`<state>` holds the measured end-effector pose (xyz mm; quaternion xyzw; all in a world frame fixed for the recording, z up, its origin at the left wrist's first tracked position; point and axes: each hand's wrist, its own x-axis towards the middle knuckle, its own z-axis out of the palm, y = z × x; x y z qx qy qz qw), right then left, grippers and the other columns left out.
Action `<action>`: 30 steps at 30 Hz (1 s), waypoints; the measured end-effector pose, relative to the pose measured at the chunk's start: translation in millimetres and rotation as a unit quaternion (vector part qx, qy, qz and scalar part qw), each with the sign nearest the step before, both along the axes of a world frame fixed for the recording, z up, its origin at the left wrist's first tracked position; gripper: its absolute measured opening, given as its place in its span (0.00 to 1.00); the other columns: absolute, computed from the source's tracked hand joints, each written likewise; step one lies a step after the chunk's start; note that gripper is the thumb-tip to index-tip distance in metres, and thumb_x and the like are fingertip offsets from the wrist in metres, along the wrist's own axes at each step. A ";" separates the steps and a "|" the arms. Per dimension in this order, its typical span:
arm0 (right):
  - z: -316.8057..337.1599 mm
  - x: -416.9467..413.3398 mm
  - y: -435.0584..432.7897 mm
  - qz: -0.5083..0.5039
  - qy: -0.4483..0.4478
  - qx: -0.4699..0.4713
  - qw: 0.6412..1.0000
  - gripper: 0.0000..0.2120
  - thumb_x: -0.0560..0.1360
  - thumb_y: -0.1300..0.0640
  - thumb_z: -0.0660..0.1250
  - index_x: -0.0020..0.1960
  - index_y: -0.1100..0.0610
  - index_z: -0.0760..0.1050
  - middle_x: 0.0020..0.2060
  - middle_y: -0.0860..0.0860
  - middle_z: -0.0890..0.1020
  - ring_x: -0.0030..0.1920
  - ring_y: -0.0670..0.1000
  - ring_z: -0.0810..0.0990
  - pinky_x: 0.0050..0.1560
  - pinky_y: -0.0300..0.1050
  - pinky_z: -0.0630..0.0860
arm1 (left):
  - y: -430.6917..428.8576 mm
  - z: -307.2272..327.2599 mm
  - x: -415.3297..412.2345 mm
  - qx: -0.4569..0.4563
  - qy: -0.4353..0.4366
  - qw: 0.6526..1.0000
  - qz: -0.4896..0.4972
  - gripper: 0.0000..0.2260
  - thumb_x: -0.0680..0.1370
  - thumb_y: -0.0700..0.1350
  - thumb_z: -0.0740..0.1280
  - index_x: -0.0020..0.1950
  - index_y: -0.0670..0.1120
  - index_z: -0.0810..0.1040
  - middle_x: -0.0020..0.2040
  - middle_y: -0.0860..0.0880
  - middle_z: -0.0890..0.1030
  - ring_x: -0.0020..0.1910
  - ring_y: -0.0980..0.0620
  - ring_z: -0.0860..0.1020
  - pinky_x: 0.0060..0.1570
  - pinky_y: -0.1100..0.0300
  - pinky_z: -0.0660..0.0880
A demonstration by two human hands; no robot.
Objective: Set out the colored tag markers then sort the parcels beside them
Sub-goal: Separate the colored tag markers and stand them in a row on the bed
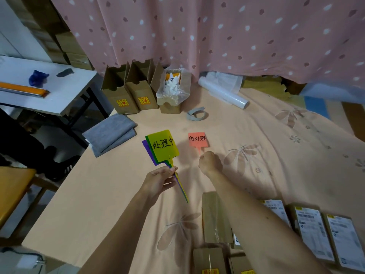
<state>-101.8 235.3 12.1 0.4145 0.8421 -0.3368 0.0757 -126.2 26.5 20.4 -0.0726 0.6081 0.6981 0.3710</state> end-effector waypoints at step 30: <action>92.1 85.3 26.4 0.099 0.210 -0.024 0.972 0.07 0.74 0.56 0.69 0.42 0.51 0.86 0.33 0.45 0.84 0.36 0.45 0.81 0.41 0.42 0.76 | 97.4 85.8 28.7 0.054 0.081 0.990 -0.107 0.05 0.79 0.40 0.70 0.47 0.43 0.85 0.40 0.43 0.80 0.36 0.50 0.79 0.53 0.53 0.80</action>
